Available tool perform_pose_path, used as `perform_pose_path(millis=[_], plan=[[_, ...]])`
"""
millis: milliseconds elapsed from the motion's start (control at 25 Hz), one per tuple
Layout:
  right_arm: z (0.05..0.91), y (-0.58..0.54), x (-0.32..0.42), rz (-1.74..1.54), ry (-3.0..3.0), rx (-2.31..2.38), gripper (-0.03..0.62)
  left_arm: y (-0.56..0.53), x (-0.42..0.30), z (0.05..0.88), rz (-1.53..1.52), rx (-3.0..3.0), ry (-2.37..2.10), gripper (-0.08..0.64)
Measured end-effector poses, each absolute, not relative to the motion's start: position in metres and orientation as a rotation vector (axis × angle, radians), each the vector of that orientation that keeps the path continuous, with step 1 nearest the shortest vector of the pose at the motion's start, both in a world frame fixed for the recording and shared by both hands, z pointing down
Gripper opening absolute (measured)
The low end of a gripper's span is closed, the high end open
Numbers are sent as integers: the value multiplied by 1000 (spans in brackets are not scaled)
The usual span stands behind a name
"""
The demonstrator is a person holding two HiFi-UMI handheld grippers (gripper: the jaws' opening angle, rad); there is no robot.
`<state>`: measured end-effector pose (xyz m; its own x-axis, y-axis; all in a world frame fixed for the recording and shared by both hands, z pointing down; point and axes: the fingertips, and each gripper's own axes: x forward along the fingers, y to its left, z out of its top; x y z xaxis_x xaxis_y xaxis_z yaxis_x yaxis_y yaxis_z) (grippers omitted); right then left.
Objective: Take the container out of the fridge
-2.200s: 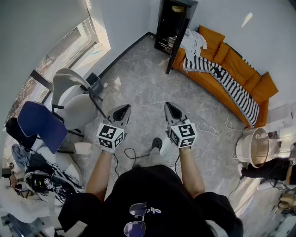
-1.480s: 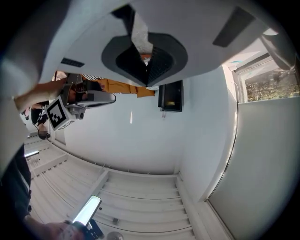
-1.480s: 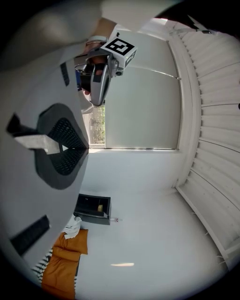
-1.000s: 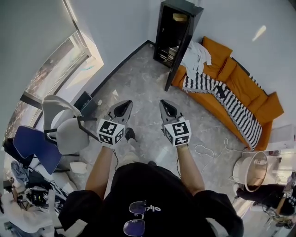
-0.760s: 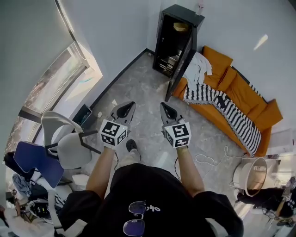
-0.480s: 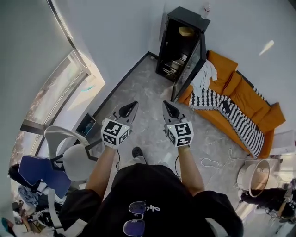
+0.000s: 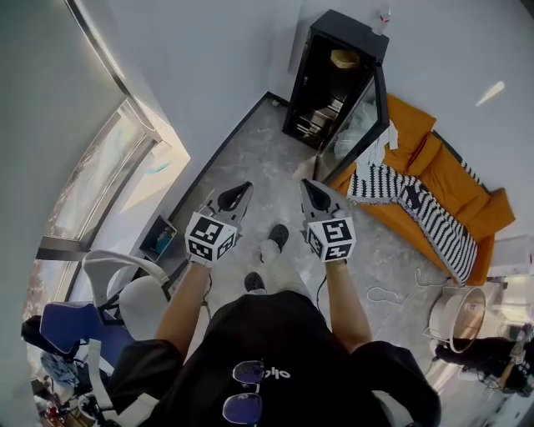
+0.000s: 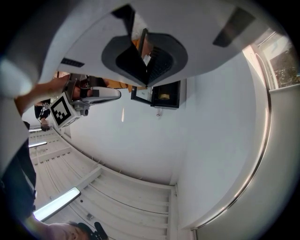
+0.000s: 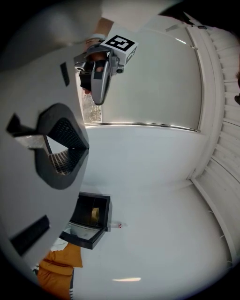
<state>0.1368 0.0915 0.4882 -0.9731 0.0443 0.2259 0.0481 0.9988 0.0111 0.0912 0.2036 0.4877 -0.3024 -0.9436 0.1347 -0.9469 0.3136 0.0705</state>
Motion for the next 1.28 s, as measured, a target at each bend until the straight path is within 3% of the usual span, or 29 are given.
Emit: perform_pose_path(millis=[360,880,1280], plan=[[496,69,36,-37,-2900,-91,6,183,-11,493,37,1748,-2416,8],[487,-48,-117,6,-2920,8,7,64,-173,479,79,1832,-2362,8],[488,-154,-143,43,-2924,186,6,-48,-206,481,88,1960,-2247,8]])
